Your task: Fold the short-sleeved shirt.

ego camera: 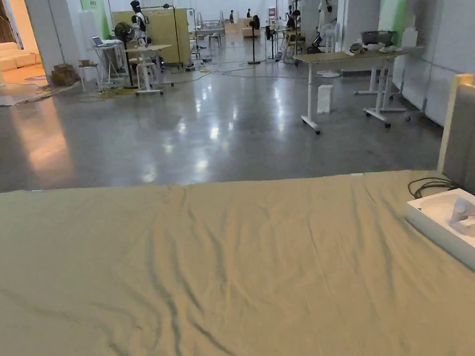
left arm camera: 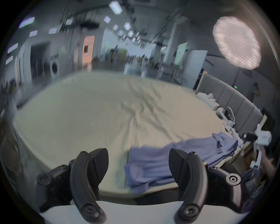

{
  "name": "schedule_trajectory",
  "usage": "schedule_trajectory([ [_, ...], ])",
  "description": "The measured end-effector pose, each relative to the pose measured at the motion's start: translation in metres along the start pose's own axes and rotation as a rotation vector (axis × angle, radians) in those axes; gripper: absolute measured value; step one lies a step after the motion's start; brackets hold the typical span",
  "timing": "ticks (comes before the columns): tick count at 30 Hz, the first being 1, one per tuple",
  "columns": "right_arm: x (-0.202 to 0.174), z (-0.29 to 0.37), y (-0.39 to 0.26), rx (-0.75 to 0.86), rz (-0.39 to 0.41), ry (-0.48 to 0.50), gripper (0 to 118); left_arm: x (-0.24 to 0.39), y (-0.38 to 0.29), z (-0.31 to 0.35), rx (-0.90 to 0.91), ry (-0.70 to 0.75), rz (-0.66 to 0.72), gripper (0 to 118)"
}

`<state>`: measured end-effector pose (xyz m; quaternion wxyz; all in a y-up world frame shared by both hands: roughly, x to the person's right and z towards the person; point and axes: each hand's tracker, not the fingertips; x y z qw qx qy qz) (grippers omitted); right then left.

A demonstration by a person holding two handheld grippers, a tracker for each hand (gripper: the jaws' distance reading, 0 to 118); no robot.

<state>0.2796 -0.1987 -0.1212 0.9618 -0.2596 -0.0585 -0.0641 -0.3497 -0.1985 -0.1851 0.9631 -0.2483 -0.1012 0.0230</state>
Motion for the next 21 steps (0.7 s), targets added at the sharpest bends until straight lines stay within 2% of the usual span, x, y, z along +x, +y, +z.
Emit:
schedule_trajectory([
  [4, -0.05, 0.064, 0.04, 0.274, 0.069, 0.015, 69, 0.066, 0.051, 0.064, 0.26, 0.031, -0.169, 87],
  [5, -0.082, 0.084, 0.052, 0.335, 0.098, 0.017, 70, 0.082, 0.059, 0.078, 0.331, 0.063, -0.211, 87],
  [7, -0.108, 0.1, 0.057, 0.419, 0.162, -0.022, 70, 0.109, 0.072, 0.095, 0.451, 0.112, -0.284, 87],
  [10, -0.144, 0.115, 0.063, 0.46, 0.261, -0.046, 70, 0.133, 0.074, 0.099, 0.387, 0.133, -0.269, 87],
  [11, -0.153, 0.117, 0.063, 0.468, 0.272, -0.039, 70, 0.139, 0.075, 0.102, 0.373, 0.121, -0.264, 87],
  [14, -0.147, 0.104, 0.055, 0.442, 0.262, 0.051, 69, 0.15, 0.065, 0.106, 0.412, 0.119, -0.235, 87],
  [16, -0.155, 0.101, 0.052, 0.422, 0.279, 0.053, 69, 0.153, 0.061, 0.11, 0.417, 0.121, -0.243, 86],
  [17, -0.153, 0.098, 0.047, 0.413, 0.294, 0.048, 67, 0.153, 0.059, 0.111, 0.408, 0.129, -0.243, 81],
  [18, -0.154, 0.097, 0.044, 0.41, 0.298, 0.045, 55, 0.153, 0.057, 0.113, 0.402, 0.133, -0.244, 61],
  [20, -0.153, 0.094, 0.041, 0.405, 0.293, 0.05, 25, 0.151, 0.058, 0.111, 0.375, 0.116, -0.261, 10],
  [21, -0.155, 0.095, 0.037, 0.392, 0.284, 0.044, 10, 0.149, 0.057, 0.112, 0.379, 0.145, -0.264, 2],
])
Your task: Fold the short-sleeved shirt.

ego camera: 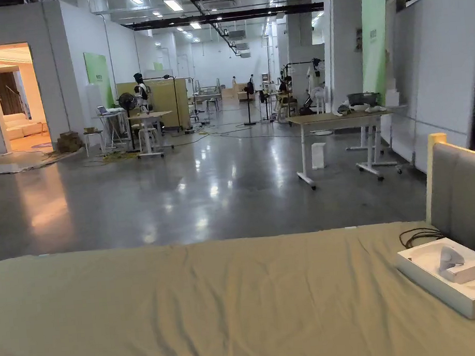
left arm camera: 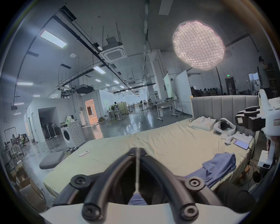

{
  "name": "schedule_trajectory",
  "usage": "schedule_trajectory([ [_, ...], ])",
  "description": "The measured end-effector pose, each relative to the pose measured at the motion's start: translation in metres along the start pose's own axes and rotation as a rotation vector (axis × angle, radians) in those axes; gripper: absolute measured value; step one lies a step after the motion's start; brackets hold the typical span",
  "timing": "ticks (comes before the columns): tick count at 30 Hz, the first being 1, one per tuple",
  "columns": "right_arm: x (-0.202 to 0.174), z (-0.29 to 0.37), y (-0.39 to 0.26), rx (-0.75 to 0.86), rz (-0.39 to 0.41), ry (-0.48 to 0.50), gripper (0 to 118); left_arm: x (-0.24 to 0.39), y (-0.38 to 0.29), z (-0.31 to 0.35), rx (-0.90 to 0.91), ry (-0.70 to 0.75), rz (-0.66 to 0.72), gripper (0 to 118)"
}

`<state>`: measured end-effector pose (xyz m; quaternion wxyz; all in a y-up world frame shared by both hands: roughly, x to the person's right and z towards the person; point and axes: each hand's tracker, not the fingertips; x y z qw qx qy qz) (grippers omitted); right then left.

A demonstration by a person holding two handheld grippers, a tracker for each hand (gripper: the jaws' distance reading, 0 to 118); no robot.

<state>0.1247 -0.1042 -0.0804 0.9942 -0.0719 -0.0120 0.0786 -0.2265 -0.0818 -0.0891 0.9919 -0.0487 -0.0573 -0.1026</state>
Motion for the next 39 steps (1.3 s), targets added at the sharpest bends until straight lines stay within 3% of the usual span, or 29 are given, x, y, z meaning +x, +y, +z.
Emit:
schedule_trajectory([
  [1, 0.001, 0.001, -0.003, 0.008, -0.009, -0.009, 1, -0.005, 0.0, 0.001, 0.0, -0.005, 0.003, 1],
  [2, 0.006, 0.001, -0.004, 0.021, -0.031, 0.004, 0, -0.007, -0.001, 0.001, -0.015, -0.065, 0.059, 1],
  [11, 0.01, 0.0, 0.002, -0.012, -0.094, -0.01, 0, -0.007, -0.001, -0.004, -0.02, -0.108, 0.112, 1],
  [22, 0.006, 0.003, 0.006, -0.013, -0.077, -0.003, 0, 0.003, 0.004, -0.006, -0.008, -0.138, 0.082, 1],
  [29, 0.011, 0.002, -0.003, -0.058, -0.114, 0.024, 0, -0.052, -0.035, -0.031, -0.13, -0.286, 0.395, 3],
  [31, 0.009, 0.0, -0.008, -0.076, -0.118, 0.028, 0, -0.074, -0.053, -0.041, -0.143, -0.34, 0.467, 18],
  [32, 0.005, -0.001, -0.004, -0.087, -0.117, 0.027, 0, -0.083, -0.064, -0.046, -0.159, -0.344, 0.488, 38],
  [33, 0.003, -0.002, -0.005, -0.095, -0.115, 0.024, 0, -0.091, -0.073, -0.053, -0.189, -0.345, 0.506, 76],
  [34, 0.001, -0.003, -0.007, -0.104, -0.113, 0.028, 0, -0.098, -0.084, -0.059, -0.221, -0.36, 0.538, 97],
  [35, 0.0, -0.005, -0.008, -0.117, -0.113, 0.04, 0, -0.107, -0.096, -0.067, -0.258, -0.372, 0.57, 104],
  [37, 0.0, -0.01, -0.014, -0.136, -0.11, 0.047, 0, -0.126, -0.122, -0.081, -0.315, -0.412, 0.665, 104],
  [39, -0.004, -0.014, -0.017, -0.159, -0.103, 0.057, 0, -0.141, -0.155, -0.1, -0.387, -0.411, 0.845, 104],
])
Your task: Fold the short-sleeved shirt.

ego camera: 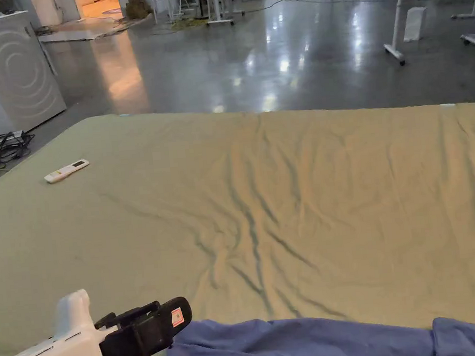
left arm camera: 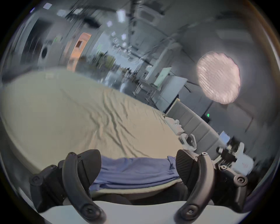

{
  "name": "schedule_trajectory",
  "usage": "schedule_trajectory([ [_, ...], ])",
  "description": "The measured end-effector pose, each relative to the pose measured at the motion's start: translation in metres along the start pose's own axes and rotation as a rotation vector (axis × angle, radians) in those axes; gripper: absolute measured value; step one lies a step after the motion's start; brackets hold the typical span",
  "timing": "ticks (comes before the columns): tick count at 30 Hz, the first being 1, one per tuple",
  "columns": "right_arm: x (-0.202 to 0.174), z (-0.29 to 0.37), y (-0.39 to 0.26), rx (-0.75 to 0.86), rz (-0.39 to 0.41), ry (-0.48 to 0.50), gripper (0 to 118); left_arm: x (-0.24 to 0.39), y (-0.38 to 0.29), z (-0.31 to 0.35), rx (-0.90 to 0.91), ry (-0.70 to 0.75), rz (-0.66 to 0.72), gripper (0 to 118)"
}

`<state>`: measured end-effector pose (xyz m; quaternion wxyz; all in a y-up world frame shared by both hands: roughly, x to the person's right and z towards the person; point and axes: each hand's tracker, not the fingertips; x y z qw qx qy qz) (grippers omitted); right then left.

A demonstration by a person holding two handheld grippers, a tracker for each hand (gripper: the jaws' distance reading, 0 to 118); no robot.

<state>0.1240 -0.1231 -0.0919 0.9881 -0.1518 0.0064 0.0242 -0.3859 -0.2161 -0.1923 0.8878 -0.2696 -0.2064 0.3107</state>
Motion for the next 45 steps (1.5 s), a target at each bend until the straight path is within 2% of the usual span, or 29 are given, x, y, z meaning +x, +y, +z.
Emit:
schedule_trajectory([
  [3, -0.004, -0.008, -0.003, -0.033, -0.003, 0.01, 0, -0.055, -0.004, -0.02, -0.071, 0.017, 0.205, 104],
  [4, -0.006, -0.011, -0.004, -0.05, -0.001, 0.007, 0, -0.066, -0.006, -0.026, -0.085, 0.06, 0.197, 104],
  [7, -0.012, -0.019, -0.007, -0.092, 0.054, -0.012, 0, -0.103, -0.012, -0.043, -0.147, 0.032, 0.297, 104],
  [10, -0.017, -0.025, -0.007, -0.112, 0.063, -0.011, 0, -0.134, -0.023, -0.062, -0.19, -0.066, 0.415, 104],
  [12, -0.02, -0.029, -0.008, -0.127, 0.053, -0.006, 0, -0.162, -0.034, -0.075, -0.23, -0.148, 0.547, 104],
  [14, -0.023, -0.031, -0.007, -0.134, 0.054, -0.003, 0, -0.173, -0.041, -0.085, -0.186, -0.179, 0.641, 104],
  [16, -0.028, -0.032, -0.006, -0.147, 0.078, -0.015, 0, -0.168, -0.039, -0.096, -0.173, -0.255, 0.666, 104],
  [17, -0.03, -0.033, -0.005, -0.151, 0.096, -0.02, 0, -0.165, -0.038, -0.104, -0.193, -0.248, 0.664, 104],
  [19, -0.033, -0.031, -0.003, -0.158, 0.13, -0.019, 0, -0.156, -0.036, -0.117, -0.289, -0.236, 0.557, 99],
  [20, -0.035, -0.03, -0.002, -0.157, 0.145, -0.021, 0, -0.113, -0.039, -0.114, -0.334, -0.204, 0.506, 90],
  [22, -0.033, -0.028, -0.003, -0.159, 0.152, -0.018, 0, -0.102, -0.043, -0.121, -0.39, -0.097, 0.444, 30],
  [23, -0.033, -0.028, -0.004, -0.161, 0.15, -0.017, 0, -0.099, -0.045, -0.123, -0.418, -0.046, 0.4, 17],
  [25, -0.03, -0.029, -0.007, -0.172, 0.14, -0.015, 0, -0.092, -0.042, -0.116, -0.369, -0.074, 0.402, 13],
  [27, -0.029, -0.03, -0.009, -0.185, 0.131, -0.015, 0, -0.088, -0.043, -0.102, -0.263, -0.101, 0.532, 11],
  [28, -0.028, -0.031, -0.009, -0.189, 0.128, -0.015, 0, -0.109, -0.032, -0.102, -0.202, -0.128, 0.556, 10],
  [29, -0.027, -0.031, -0.01, -0.194, 0.125, -0.014, 0, -0.11, -0.027, -0.096, -0.172, -0.094, 0.562, 10],
  [32, -0.024, -0.03, -0.01, -0.193, 0.1, 0.004, 0, -0.104, -0.003, -0.066, -0.165, -0.036, 0.496, 10],
  [34, -0.021, -0.03, -0.01, -0.187, 0.049, 0.02, 0, -0.108, 0.016, -0.046, -0.16, 0.017, 0.445, 10],
  [35, -0.019, -0.031, -0.011, -0.183, 0.024, 0.026, 0, -0.104, 0.025, -0.036, -0.17, 0.064, 0.394, 10],
  [36, -0.017, -0.032, -0.012, -0.183, 0.01, 0.033, 0, -0.125, 0.037, -0.037, -0.189, 0.125, 0.307, 10],
  [37, -0.015, -0.032, -0.013, -0.182, 0.002, 0.031, 0, -0.119, 0.045, -0.035, -0.226, 0.132, 0.257, 10],
  [41, -0.007, -0.032, -0.02, -0.185, -0.052, 0.032, 0, -0.054, 0.058, -0.052, -0.279, 0.082, 0.15, 10],
  [43, -0.003, -0.027, -0.021, -0.173, -0.084, 0.055, 0, -0.018, 0.045, -0.078, -0.285, 0.129, 0.096, 10],
  [45, -0.001, -0.019, -0.022, -0.164, -0.083, 0.045, 0, 0.022, 0.019, -0.108, -0.32, 0.102, 0.084, 10],
])
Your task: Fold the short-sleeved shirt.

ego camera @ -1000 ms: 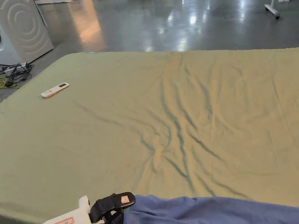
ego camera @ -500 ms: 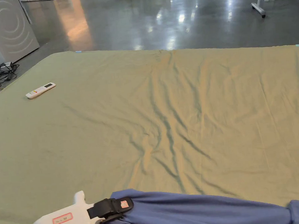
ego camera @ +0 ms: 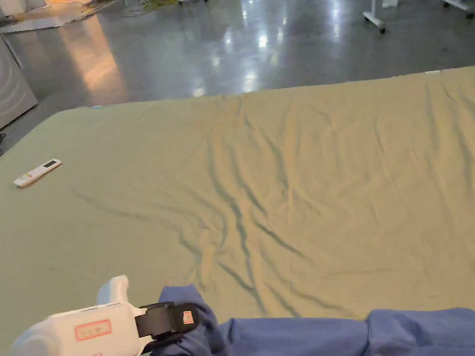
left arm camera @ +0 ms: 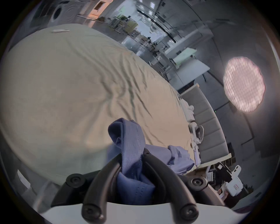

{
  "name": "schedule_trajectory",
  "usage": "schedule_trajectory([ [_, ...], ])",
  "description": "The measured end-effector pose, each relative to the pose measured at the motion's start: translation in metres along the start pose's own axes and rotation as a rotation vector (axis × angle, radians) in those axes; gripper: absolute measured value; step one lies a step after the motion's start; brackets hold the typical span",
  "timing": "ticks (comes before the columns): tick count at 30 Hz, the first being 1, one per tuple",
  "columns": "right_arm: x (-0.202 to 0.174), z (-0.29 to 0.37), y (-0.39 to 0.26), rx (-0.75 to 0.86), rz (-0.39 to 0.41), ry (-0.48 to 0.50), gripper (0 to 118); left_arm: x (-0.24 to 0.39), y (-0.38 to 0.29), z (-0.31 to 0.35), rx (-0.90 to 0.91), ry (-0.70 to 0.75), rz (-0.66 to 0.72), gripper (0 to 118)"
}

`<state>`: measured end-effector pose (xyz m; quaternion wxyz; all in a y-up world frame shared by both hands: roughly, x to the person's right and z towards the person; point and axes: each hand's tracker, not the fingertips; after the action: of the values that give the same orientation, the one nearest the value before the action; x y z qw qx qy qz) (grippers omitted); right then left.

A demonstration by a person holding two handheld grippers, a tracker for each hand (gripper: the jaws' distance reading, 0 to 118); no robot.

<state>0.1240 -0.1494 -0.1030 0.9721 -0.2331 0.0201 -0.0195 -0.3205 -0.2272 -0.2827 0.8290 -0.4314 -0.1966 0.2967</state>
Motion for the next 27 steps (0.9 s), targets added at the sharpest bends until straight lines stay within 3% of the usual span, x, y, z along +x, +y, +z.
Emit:
schedule_trajectory([
  [4, 0.013, 0.013, -0.008, -0.001, -0.004, -0.03, 0, 0.044, -0.029, -0.076, -0.103, -0.063, -0.065, 10],
  [8, 0.032, 0.024, -0.019, -0.005, -0.062, -0.052, 0, 0.066, -0.053, -0.131, -0.172, 0.057, -0.109, 10],
  [10, 0.04, 0.029, -0.024, -0.008, -0.063, -0.073, 0, 0.068, -0.057, -0.141, -0.166, 0.115, -0.182, 32],
  [12, 0.048, 0.03, -0.03, -0.016, -0.084, -0.085, 0, 0.074, -0.058, -0.128, -0.145, -0.024, -0.173, 72],
  [14, 0.057, 0.03, -0.035, -0.025, -0.119, -0.086, 0, 0.08, -0.054, -0.097, -0.048, -0.215, -0.108, 78],
  [16, 0.062, 0.027, -0.04, -0.027, -0.167, -0.073, 0, 0.083, -0.048, -0.069, 0.04, -0.236, -0.059, 78],
  [17, 0.065, 0.025, -0.042, -0.028, -0.186, -0.065, 0, 0.08, -0.048, -0.058, 0.1, -0.199, -0.038, 77],
  [18, 0.066, 0.024, -0.043, -0.025, -0.198, -0.067, 0, 0.076, -0.047, -0.052, 0.127, -0.168, -0.026, 66],
  [20, 0.067, 0.022, -0.044, -0.026, -0.216, -0.052, 0, 0.065, -0.046, -0.057, 0.098, -0.164, -0.017, 4],
  [22, 0.066, 0.023, -0.044, -0.023, -0.216, -0.05, 0, 0.056, -0.054, -0.081, 0.048, -0.096, 0.017, 2],
  [24, 0.064, 0.024, -0.042, -0.024, -0.201, -0.051, 0, 0.042, -0.061, -0.114, -0.068, -0.166, 0.083, 2],
  [27, 0.064, 0.03, -0.042, -0.027, -0.187, -0.068, 0, 0.037, -0.081, -0.164, -0.208, -0.159, 0.153, 2],
])
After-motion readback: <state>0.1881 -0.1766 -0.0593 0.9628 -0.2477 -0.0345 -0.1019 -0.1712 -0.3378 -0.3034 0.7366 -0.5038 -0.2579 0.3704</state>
